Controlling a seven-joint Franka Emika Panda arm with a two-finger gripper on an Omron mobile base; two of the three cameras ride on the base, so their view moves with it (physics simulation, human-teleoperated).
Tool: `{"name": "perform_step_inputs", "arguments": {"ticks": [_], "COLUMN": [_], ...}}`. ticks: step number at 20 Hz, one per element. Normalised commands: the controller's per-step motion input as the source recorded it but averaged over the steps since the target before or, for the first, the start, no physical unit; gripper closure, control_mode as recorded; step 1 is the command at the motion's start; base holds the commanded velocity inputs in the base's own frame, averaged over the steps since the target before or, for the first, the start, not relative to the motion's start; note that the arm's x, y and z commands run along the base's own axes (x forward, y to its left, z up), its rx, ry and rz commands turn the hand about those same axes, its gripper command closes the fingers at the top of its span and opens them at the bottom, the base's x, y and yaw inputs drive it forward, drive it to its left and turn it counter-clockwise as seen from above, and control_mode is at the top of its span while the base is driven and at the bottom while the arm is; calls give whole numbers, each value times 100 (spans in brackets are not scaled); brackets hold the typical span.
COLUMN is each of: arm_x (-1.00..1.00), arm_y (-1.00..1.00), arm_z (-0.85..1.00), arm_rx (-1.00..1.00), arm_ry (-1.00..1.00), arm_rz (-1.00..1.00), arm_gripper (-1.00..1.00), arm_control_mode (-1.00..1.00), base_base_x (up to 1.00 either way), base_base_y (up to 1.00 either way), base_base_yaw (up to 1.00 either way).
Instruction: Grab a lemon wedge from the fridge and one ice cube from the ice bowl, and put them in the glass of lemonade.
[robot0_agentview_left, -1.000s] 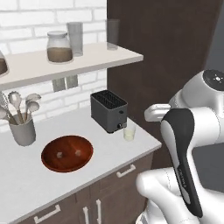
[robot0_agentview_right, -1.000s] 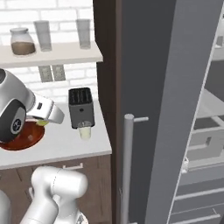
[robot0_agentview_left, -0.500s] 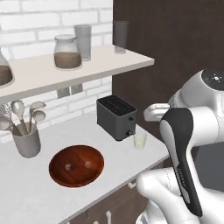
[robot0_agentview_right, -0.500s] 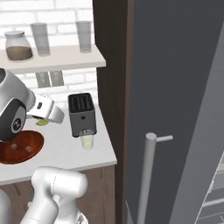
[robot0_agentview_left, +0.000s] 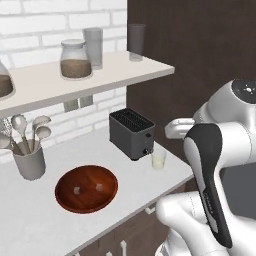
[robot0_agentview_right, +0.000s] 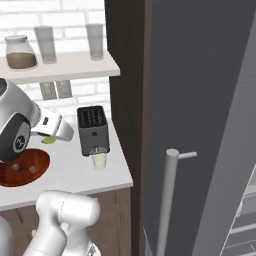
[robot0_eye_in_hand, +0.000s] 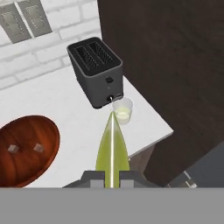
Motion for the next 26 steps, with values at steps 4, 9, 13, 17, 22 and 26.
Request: {"name": "perform_step_inputs", "arguments": {"ticks": [4, 9, 13, 17, 22, 26], "arm_x": [0, 7, 14, 31, 65, 91], "arm_y": [0, 0, 0, 0, -13, -17], "arm_z": [0, -32, -64, -47, -30, -16], "arm_rx": [0, 0, 0, 0, 0, 0], "arm_ry": [0, 18, 35, 23, 0, 0], "arm_rz": [0, 0, 0, 0, 4, 4], "arm_gripper": [100, 100, 100, 100, 100, 100], "arm_control_mode": [100, -100, -100, -100, -100, -100], "base_base_x": [0, 4, 0, 0, 0, 0], "base_base_y": [0, 0, 0, 0, 0, 0], "base_base_yaw": [0, 0, 0, 0, 0, 0]}}
